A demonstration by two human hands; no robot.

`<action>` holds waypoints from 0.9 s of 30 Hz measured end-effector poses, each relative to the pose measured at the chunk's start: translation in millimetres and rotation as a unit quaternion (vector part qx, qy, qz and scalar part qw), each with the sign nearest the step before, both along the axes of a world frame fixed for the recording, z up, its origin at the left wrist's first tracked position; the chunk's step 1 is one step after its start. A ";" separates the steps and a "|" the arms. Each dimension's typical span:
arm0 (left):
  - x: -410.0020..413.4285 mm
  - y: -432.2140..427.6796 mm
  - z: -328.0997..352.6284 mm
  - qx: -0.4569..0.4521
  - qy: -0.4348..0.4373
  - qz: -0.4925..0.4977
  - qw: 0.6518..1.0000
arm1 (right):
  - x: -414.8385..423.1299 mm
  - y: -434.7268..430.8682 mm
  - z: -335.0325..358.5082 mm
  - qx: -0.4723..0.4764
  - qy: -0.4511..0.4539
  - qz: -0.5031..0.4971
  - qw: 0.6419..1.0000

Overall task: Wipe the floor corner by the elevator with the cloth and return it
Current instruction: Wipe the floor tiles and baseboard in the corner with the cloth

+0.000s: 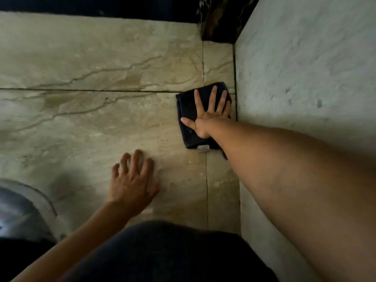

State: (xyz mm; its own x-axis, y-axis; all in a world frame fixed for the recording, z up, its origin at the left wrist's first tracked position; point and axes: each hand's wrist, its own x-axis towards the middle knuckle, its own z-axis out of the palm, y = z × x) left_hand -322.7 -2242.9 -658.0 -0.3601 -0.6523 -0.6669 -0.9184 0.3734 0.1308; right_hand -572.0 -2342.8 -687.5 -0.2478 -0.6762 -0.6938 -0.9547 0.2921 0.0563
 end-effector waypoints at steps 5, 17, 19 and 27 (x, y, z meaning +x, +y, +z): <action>-22.6 -68.3 36.3 0.008 -0.028 -0.074 0.997 | -0.5 -12.1 7.8 0.020 0.001 -0.011 1.000; -80.5 -220.5 83.1 -0.034 -0.115 -0.326 0.938 | 10.2 32.7 38.0 0.148 -0.064 -0.048 0.986; -84.2 -239.3 67.5 -0.030 -0.047 -0.303 0.951 | 12.3 12.8 35.3 0.182 -0.029 -0.050 0.982; -30.0 -294.6 -4.9 -0.086 -0.007 -0.181 0.980 | 5.6 -69.6 52.4 0.305 0.013 -0.047 0.951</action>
